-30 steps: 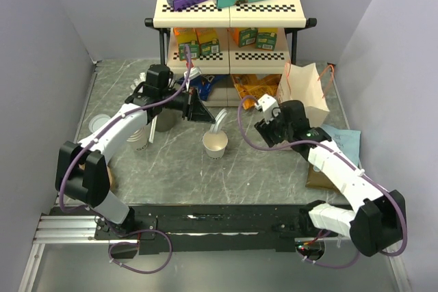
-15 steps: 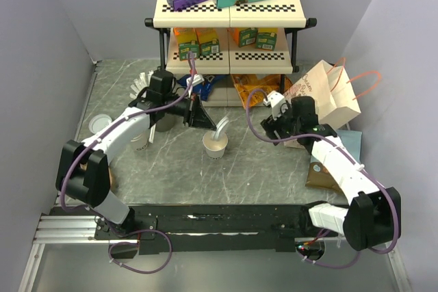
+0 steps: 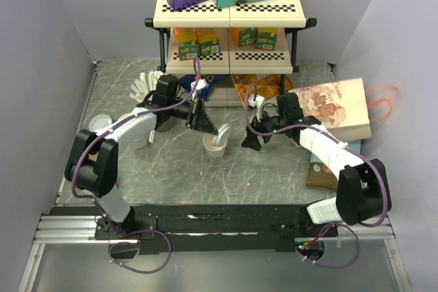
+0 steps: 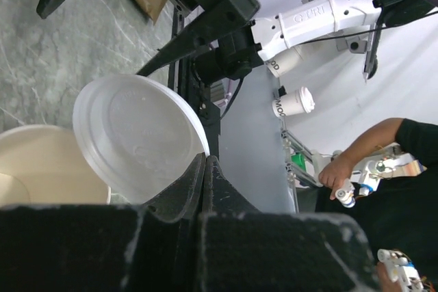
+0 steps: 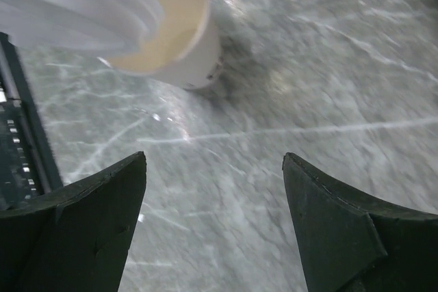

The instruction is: Pack the takeout coffee

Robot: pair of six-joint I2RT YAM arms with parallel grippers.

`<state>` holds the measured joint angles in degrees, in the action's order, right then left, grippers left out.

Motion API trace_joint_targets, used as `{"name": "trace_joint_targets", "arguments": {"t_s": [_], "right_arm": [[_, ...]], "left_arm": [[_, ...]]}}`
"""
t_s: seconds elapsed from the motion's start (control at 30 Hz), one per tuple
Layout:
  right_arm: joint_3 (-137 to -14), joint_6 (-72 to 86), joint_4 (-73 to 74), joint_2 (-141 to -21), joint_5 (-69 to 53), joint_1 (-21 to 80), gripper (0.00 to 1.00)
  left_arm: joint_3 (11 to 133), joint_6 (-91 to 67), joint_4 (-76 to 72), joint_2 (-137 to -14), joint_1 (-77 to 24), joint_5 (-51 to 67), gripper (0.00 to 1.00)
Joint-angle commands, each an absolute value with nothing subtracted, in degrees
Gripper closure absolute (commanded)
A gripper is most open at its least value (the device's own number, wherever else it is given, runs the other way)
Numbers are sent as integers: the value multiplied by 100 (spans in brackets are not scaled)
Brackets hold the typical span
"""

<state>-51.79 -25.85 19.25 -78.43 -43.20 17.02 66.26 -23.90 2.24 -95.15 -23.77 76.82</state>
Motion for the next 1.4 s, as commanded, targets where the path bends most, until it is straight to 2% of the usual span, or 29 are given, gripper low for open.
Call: {"name": "trace_joint_targets", "arguments": {"t_s": [0.0,0.27,0.53,0.7,1.37], "right_arm": [[-5572,-2644,1547,-8024,-5193,1872,13],[-5748,-3067,1775,-8314,-5756,2004,11],[-5783,-2488,1222,-8341,-5740,2258,11],[-5853,-2075,862,-8411,-5494,2461,12],[-6451,-1819,659,-8921,-4957,2733,13]], "left_arm": [[6513,-2873,-553,-9615,-2347,8121,99],[6645,-2750,-316,-9888,-2241,8156,99],[6662,-2742,-325,-10063,-1951,8077,96],[6820,-2181,421,-10239,-1872,7945,91],[6662,-1591,966,-9897,-1740,7366,73]]}}
